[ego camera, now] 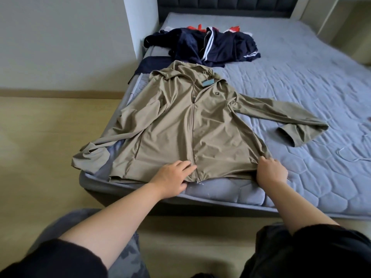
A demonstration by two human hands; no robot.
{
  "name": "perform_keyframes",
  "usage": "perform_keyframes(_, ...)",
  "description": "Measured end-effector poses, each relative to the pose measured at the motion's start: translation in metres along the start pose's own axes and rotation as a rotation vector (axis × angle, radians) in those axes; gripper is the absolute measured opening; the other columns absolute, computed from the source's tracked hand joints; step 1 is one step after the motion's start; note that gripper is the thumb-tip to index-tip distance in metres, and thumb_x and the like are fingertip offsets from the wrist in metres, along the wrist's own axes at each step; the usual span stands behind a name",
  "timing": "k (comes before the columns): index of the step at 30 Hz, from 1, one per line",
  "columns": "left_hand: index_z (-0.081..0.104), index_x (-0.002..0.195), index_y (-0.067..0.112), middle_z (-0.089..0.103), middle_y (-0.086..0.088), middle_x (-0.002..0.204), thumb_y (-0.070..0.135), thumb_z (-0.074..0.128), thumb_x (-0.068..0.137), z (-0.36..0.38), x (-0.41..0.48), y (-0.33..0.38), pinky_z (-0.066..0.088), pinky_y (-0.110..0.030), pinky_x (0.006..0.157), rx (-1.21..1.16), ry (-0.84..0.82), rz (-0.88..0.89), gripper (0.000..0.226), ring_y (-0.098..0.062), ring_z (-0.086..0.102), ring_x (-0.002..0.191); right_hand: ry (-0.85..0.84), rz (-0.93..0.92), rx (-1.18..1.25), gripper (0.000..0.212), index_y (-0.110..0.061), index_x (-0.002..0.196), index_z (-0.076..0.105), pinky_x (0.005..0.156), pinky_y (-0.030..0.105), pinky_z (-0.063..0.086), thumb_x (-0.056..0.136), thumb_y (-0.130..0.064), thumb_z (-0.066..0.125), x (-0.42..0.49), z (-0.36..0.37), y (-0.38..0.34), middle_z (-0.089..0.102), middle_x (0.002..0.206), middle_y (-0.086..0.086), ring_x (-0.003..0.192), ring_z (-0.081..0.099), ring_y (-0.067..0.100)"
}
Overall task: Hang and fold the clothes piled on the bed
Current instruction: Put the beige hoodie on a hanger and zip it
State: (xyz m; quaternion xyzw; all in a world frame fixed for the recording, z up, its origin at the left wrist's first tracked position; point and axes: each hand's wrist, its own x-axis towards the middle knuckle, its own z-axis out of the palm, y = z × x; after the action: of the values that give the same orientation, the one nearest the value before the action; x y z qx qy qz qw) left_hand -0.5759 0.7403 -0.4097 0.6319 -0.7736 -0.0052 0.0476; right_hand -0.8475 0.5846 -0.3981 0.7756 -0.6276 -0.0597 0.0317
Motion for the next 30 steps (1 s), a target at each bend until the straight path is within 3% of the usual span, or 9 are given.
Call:
perform_keyframes(3,0.066,0.110,0.011,0.065,-0.008,0.100,0.012,0.070,0.073,0.001,0.015,0.011,0.051,-0.033,0.062,0.093,0.022,0.037,0.037,-0.027,0.064,0.086,-0.084,0.074,-0.068,0.028,-0.012,0.109,0.062,0.069,0.034,0.046,0.087,-0.004,0.047,0.001,-0.013,0.003,0.063,0.111,0.009,0.103,0.058,0.028)
perform_keyframes(6,0.057,0.119,0.017,0.065,-0.004,0.107,0.023,0.049,0.091,0.006,0.021,0.012,0.044,-0.034,0.070,0.106,-0.083,-0.043,0.029,-0.029,0.062,0.098,-0.134,0.070,-0.145,0.034,-0.015,0.120,0.058,0.084,0.038,0.047,0.087,-0.011,0.049,-0.002,-0.017,0.004,0.056,0.123,0.009,0.113,0.052,0.027)
perform_keyframes(11,0.044,0.141,0.024,0.059,0.003,0.130,0.031,0.044,0.093,0.007,0.021,0.007,0.044,-0.031,0.086,0.112,-0.180,0.005,0.049,-0.023,0.057,0.115,-0.073,-0.456,-0.062,0.042,-0.015,0.127,0.041,0.094,0.038,0.039,0.086,-0.013,0.046,-0.019,-0.015,-0.031,0.045,0.128,0.007,0.121,0.042,0.029)
perform_keyframes(16,0.072,0.102,0.012,0.071,-0.007,0.087,0.047,0.033,0.089,-0.002,0.007,-0.006,0.047,-0.031,0.063,-0.156,0.111,0.151,0.054,-0.029,0.067,0.079,-0.323,-0.454,0.216,0.027,-0.013,0.111,0.056,0.075,0.033,0.044,0.091,-0.017,0.038,-0.015,-0.044,-0.074,0.060,0.114,0.008,0.100,0.056,0.028)
perform_keyframes(18,0.073,0.088,0.009,0.069,-0.008,0.079,0.035,0.039,0.091,0.000,0.011,-0.012,0.047,-0.030,0.056,-0.258,0.306,-0.008,0.043,-0.029,0.066,0.070,-0.201,-0.456,0.310,0.029,-0.012,0.111,0.056,0.080,0.036,0.045,0.094,-0.021,0.035,-0.007,-0.051,-0.091,0.060,0.115,0.009,0.102,0.054,0.028)
perform_keyframes(20,0.072,0.104,0.012,0.069,-0.005,0.098,0.025,0.048,0.093,0.004,0.022,-0.025,0.048,-0.030,0.070,-0.365,0.317,-0.308,0.029,-0.026,0.065,0.089,-0.122,-0.494,0.312,0.033,-0.010,0.122,0.052,0.094,0.040,0.043,0.095,-0.022,0.036,0.001,-0.050,-0.108,0.053,0.125,0.010,0.116,0.045,0.029)
perform_keyframes(23,0.061,0.123,0.008,0.063,-0.010,0.118,0.014,0.051,0.096,0.003,0.038,-0.050,0.047,-0.031,0.084,-1.046,0.288,-0.837,0.030,-0.023,0.062,0.101,-0.175,-0.518,0.254,0.041,-0.009,0.133,0.042,0.104,0.041,0.035,0.096,-0.025,0.040,0.011,-0.042,-0.137,0.041,0.138,0.012,0.129,0.035,0.031)
perform_keyframes(26,0.039,0.138,0.010,0.051,-0.015,0.132,0.030,0.040,0.100,-0.017,0.034,-0.090,0.045,-0.036,0.090,-2.035,0.645,-1.133,0.043,-0.027,0.060,0.106,-0.223,-0.518,0.228,0.047,-0.010,0.137,0.036,0.109,0.043,0.028,0.095,-0.031,0.042,0.024,-0.035,-0.173,0.034,0.145,0.010,0.135,0.029,0.031)
perform_keyframes(30,0.033,0.145,0.013,0.034,-0.009,0.150,0.050,0.045,0.094,-0.031,0.009,-0.142,0.029,-0.040,0.110,-2.403,1.203,-1.193,0.064,-0.026,0.037,0.137,-0.337,-0.480,0.274,0.069,-0.012,0.145,0.024,0.113,0.049,0.021,0.091,-0.045,0.051,0.044,-0.041,-0.238,0.023,0.152,0.007,0.141,0.020,0.029)
